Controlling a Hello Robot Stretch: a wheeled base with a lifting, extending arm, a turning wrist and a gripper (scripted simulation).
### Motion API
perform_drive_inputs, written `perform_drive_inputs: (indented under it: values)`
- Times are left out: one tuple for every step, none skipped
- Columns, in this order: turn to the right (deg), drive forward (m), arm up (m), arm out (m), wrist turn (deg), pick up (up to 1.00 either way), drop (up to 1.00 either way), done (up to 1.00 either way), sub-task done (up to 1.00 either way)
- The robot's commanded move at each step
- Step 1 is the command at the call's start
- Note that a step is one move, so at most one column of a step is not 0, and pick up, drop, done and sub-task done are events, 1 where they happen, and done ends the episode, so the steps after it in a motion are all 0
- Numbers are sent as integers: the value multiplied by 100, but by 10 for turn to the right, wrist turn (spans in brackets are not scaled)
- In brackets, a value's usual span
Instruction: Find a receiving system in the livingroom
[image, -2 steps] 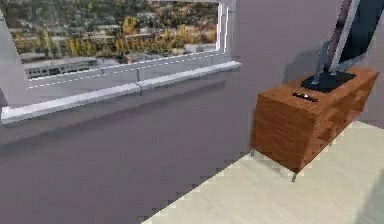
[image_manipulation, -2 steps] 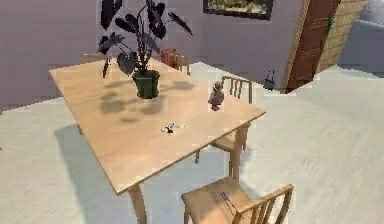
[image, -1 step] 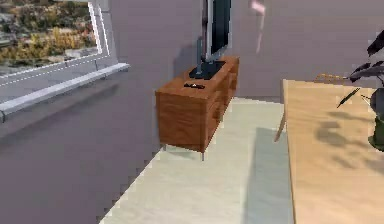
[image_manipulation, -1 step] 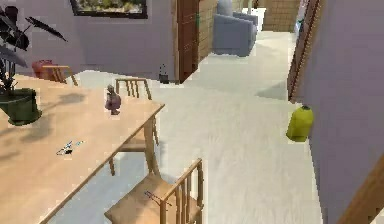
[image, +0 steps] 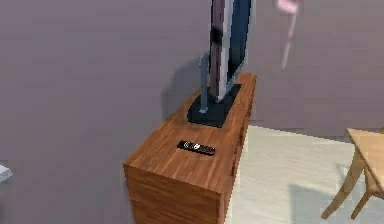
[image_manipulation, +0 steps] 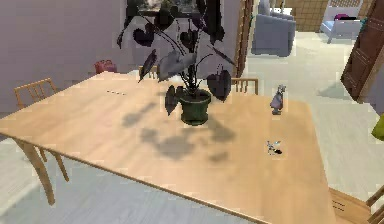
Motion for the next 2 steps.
perform_drive_inputs:
  values:
    - [0, 15, 0, 0, 0, 0, 0, 0, 0]
    - [0, 0, 0, 0, 0, 0, 0, 100, 0]
